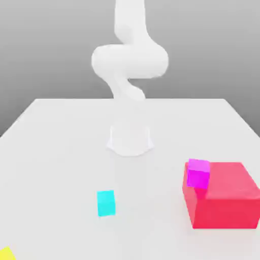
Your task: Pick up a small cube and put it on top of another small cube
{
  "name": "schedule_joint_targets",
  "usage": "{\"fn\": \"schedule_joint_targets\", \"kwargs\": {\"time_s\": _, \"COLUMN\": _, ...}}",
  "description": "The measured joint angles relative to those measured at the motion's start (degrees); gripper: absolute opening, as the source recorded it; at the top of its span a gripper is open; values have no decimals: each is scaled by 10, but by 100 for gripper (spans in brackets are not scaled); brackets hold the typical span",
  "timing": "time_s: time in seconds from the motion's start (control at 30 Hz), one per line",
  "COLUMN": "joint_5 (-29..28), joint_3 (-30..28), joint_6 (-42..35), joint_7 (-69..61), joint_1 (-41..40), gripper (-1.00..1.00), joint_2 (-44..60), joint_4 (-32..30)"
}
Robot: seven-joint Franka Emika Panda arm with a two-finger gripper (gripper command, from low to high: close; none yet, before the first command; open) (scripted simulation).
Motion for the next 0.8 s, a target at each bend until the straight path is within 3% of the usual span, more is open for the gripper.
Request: {"fn": "schedule_joint_targets", "kwargs": {"time_s": 0.8, "joint_5": -56, "joint_3": 60, "joint_6": 184, "joint_7": -591, "joint_1": 287, "gripper": 0, "joint_2": 316, "joint_4": -152}}
